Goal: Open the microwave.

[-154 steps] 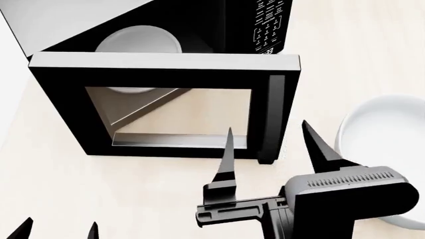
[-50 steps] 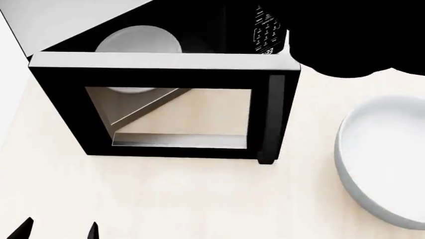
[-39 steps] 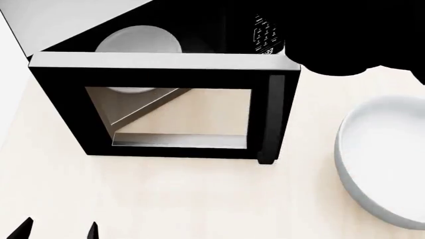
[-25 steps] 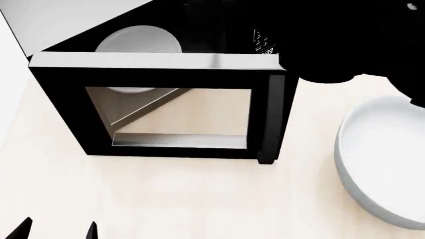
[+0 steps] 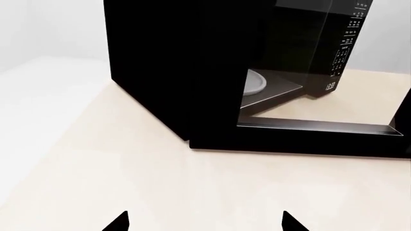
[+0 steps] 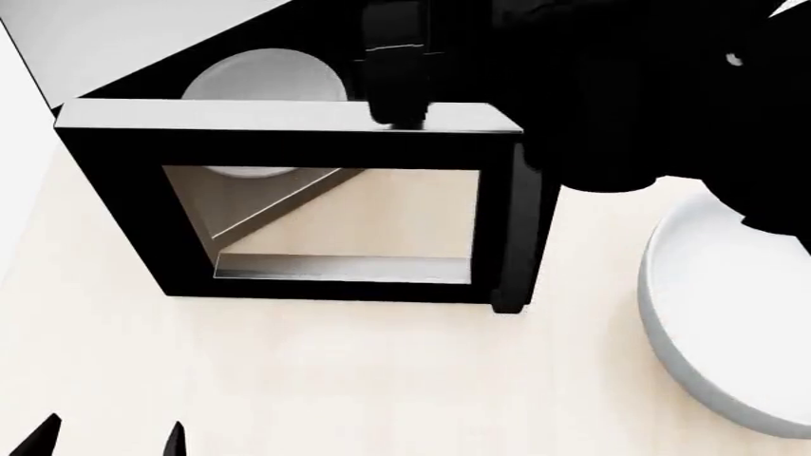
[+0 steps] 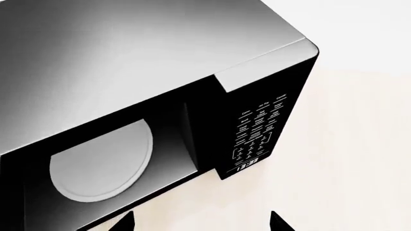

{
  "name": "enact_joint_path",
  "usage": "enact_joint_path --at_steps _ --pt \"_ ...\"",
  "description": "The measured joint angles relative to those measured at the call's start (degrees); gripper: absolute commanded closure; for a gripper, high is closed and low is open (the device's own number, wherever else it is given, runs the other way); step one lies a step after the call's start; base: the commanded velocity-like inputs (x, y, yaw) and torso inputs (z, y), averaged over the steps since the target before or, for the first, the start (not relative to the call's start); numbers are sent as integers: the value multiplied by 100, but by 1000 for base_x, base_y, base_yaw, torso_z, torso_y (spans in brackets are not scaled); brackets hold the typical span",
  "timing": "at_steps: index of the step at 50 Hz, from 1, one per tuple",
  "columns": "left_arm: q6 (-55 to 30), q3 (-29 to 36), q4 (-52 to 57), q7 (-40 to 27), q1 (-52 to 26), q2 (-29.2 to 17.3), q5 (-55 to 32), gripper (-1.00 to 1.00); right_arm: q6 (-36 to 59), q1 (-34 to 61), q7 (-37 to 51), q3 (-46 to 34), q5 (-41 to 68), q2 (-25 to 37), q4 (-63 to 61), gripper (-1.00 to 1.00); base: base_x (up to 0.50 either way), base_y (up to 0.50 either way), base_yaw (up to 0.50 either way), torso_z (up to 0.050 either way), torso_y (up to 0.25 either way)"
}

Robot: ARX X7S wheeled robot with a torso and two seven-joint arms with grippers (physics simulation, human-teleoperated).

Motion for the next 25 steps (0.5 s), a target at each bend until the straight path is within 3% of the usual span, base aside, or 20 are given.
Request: enact_joint_path --at_steps 25 --pt "9 35 19 -32 5 -28 -11 -100 4 -168 226 132 132 85 -243 -100 0 0 0 0 0"
